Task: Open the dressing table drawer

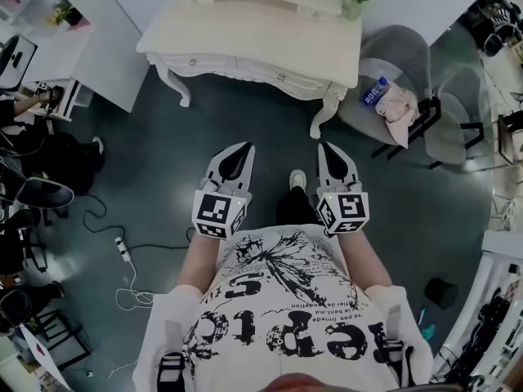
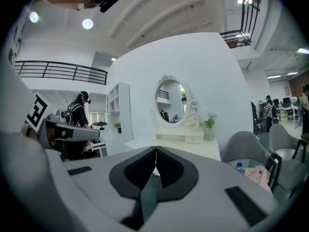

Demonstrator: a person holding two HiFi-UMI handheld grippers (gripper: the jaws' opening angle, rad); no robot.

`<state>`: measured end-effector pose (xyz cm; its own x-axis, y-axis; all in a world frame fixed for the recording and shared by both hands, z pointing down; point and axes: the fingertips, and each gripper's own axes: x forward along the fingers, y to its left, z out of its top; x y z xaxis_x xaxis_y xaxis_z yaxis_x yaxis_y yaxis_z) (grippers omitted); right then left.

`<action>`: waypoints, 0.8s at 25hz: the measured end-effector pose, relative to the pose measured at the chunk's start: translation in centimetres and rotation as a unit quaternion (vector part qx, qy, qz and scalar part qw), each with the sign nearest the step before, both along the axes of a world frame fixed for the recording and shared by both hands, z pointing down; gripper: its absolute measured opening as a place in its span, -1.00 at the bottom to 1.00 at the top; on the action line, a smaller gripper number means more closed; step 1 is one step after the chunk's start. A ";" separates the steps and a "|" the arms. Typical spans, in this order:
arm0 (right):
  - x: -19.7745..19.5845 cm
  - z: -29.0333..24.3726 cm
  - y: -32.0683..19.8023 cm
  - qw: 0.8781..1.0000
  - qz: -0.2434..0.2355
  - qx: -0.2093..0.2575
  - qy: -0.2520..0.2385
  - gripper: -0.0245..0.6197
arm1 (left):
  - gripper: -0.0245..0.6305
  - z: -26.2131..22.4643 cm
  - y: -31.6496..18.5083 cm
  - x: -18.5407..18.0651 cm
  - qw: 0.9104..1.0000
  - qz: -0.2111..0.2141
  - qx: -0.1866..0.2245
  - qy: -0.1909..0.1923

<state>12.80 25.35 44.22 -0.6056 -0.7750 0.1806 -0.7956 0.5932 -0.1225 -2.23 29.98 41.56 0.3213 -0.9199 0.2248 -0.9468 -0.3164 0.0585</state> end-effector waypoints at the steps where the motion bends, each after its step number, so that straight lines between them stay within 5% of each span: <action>1: 0.0 -0.2 -1.7 1.000 -0.005 0.002 -0.002 -0.87 | -0.86 -0.2 -1.5 0.0 1.000 -0.004 0.001 -0.001; 12: 1.9 -1.6 -20.4 0.999 -0.038 0.004 -0.002 -0.87 | -0.86 -2.0 -19.0 2.0 0.999 -0.039 0.013 -0.001; 20: 2.9 -0.9 -28.2 0.999 -0.043 -0.003 0.005 -0.87 | -0.86 -1.6 -26.3 2.5 0.998 -0.052 0.009 0.015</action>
<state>15.66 -2.88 43.32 -0.6682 -0.7190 0.1910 -0.7428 0.6590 -0.1182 0.23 3.68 40.00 0.2303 -0.9524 0.2000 -0.9725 -0.2177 0.0833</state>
